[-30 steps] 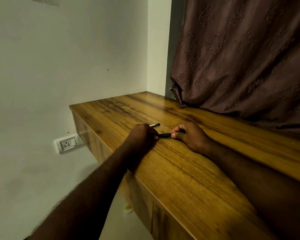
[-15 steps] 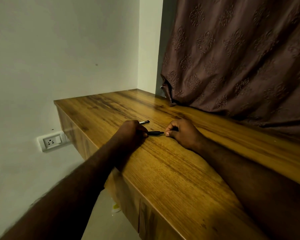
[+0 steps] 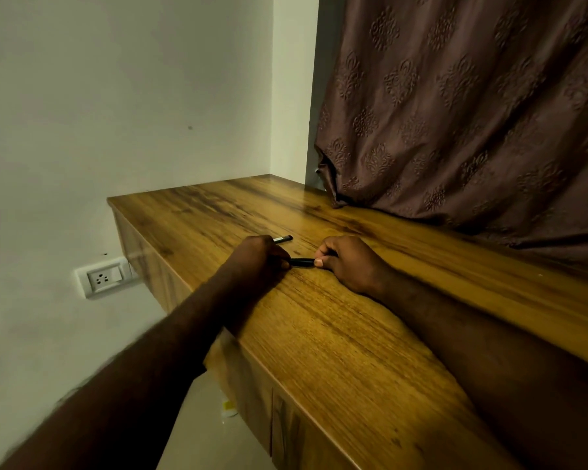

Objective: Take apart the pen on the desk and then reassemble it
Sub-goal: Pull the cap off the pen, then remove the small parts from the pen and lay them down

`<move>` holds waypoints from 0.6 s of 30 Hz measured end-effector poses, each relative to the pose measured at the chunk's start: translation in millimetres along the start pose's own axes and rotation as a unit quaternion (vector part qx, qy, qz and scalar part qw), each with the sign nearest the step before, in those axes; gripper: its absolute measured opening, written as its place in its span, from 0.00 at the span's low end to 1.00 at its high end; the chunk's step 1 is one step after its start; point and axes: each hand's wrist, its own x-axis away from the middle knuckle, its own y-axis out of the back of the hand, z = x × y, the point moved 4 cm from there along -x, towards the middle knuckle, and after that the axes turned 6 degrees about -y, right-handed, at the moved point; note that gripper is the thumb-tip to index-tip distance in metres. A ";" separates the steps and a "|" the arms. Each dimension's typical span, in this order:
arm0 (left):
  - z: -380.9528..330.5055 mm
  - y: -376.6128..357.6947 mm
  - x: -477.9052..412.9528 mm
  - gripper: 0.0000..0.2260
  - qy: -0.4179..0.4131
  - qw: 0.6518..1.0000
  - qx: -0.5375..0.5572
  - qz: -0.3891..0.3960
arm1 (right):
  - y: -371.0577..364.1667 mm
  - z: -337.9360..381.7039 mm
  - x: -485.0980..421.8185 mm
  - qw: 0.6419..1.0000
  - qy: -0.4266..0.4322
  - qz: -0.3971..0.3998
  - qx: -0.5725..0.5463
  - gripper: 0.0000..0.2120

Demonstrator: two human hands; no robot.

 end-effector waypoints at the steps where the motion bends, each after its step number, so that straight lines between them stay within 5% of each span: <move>1: 0.8 -0.5 0.4 0.08 -0.001 1.000 -0.002 0.001 | 0.4 -0.2 0.0 1.000 -0.003 0.004 0.014 0.04; 8: 0.1 2.0 2.2 0.07 0.017 1.000 0.005 -0.003 | 30.8 -36.9 5.4 0.997 -0.046 -0.059 0.012 0.02; 18: -5.0 4.3 2.8 0.08 0.017 1.000 0.001 -0.006 | 31.8 -44.9 4.3 0.997 -0.062 -0.023 -0.040 0.04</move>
